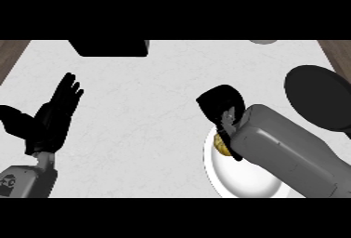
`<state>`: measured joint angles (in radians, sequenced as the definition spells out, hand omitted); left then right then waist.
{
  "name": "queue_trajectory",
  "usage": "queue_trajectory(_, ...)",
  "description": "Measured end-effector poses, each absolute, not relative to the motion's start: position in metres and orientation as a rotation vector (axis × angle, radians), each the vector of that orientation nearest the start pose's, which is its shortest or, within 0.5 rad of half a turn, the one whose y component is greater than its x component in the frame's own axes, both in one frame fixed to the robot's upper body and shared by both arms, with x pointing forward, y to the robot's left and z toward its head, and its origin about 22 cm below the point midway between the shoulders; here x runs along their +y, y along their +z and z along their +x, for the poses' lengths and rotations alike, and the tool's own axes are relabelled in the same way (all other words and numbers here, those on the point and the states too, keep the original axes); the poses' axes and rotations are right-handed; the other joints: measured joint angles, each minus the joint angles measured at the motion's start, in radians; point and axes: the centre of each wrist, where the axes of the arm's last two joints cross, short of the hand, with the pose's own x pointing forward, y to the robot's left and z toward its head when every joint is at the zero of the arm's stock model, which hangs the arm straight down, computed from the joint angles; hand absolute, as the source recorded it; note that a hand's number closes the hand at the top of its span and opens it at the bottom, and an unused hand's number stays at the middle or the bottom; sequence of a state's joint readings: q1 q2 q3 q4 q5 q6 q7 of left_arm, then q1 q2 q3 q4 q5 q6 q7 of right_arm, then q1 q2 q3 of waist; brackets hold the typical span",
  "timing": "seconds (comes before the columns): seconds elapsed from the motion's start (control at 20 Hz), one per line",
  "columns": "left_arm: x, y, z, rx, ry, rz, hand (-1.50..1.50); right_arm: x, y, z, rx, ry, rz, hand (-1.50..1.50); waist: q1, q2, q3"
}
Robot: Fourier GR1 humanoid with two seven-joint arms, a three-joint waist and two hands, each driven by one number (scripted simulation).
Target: Pick the squash from the plate and place it in the pan
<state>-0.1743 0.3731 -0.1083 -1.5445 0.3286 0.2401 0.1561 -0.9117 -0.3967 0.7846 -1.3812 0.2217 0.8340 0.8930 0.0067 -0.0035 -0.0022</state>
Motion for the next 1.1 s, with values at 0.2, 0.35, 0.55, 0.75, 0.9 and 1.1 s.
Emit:
queue_trajectory(0.2,0.280,0.059,0.280,-1.517,0.036,0.097,0.00,-0.070,0.143,0.327,-0.573,1.992,-0.718,-1.50,-0.005,-0.002,0.000)
queue_trajectory(0.35,0.279,0.054,0.282,-1.513,0.042,0.106,0.00,-0.057,0.140,0.322,-0.542,2.047,-0.769,-1.50,-0.010,-0.003,0.000)
queue_trajectory(0.55,0.277,0.053,0.282,-1.514,0.042,0.104,0.00,-0.041,0.135,0.317,-0.519,2.081,-0.825,-1.50,-0.010,-0.003,0.000)
queue_trajectory(0.75,0.279,0.058,0.280,-1.513,0.041,0.108,0.00,-0.028,0.129,0.313,-0.514,2.083,-0.840,-1.50,-0.007,-0.002,0.001)
queue_trajectory(0.9,0.277,0.060,0.280,-1.515,0.043,0.104,0.00,-0.021,0.117,0.310,-0.487,2.087,-0.843,-1.50,-0.006,-0.001,0.001)
queue_trajectory(1.1,0.275,0.059,0.285,-1.518,0.048,0.105,0.00,-0.015,0.107,0.309,-0.447,2.092,-0.867,-1.50,-0.010,0.000,0.001)
